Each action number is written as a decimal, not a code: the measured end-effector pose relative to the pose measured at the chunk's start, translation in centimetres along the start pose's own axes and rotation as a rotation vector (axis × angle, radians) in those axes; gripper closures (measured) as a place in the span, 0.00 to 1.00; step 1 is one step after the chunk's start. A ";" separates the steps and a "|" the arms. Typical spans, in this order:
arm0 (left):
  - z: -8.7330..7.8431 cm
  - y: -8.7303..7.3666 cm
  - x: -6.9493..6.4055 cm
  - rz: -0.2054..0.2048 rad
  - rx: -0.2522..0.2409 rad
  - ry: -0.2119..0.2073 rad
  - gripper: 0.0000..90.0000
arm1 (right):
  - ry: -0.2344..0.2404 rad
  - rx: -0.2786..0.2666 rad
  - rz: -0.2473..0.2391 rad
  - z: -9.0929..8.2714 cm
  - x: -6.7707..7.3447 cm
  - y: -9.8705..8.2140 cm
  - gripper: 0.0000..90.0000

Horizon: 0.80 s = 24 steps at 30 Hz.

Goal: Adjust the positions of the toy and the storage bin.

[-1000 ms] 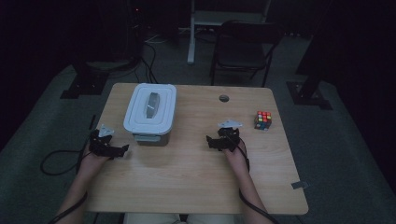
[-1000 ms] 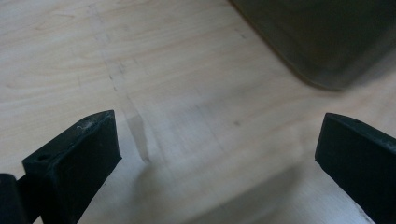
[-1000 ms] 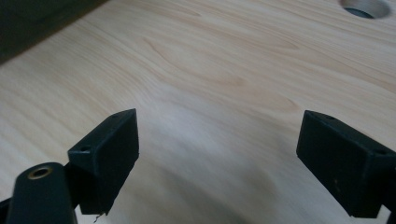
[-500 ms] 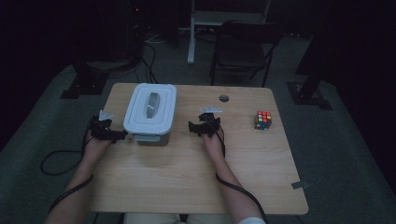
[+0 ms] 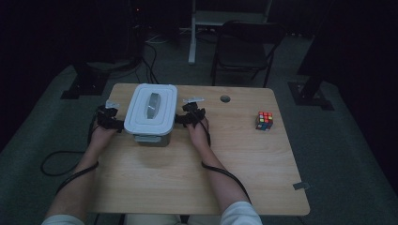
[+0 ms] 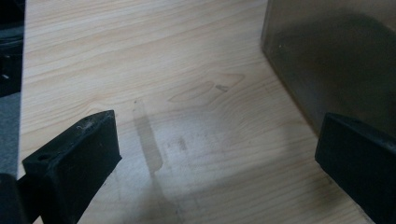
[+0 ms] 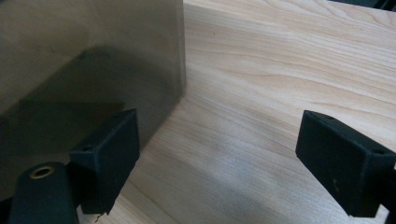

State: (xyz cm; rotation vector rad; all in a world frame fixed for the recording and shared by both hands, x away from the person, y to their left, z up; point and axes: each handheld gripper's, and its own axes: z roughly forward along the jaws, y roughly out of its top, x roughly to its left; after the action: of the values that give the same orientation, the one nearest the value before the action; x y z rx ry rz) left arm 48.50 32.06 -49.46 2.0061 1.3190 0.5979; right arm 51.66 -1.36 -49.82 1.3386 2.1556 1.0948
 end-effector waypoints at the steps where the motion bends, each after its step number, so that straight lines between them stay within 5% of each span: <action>1: 0.0 0.0 0.0 0.000 0.000 0.000 0.01 | 0.000 0.000 0.000 0.0 0.0 0.0 0.15; 8: -0.2 0.3 -0.8 0.005 -0.005 -0.039 0.01 | 0.032 0.032 0.021 0.0 -0.3 -0.1 0.16; 24: -0.7 0.9 -3.8 0.052 0.019 -0.047 0.01 | 0.027 0.037 0.019 -1.6 -1.5 -0.9 0.21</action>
State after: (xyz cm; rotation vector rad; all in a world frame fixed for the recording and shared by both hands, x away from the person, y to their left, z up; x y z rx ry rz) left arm 47.10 28.52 -48.39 2.0627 1.2519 0.5604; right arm 50.79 -3.52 -49.62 1.3702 2.1974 1.0911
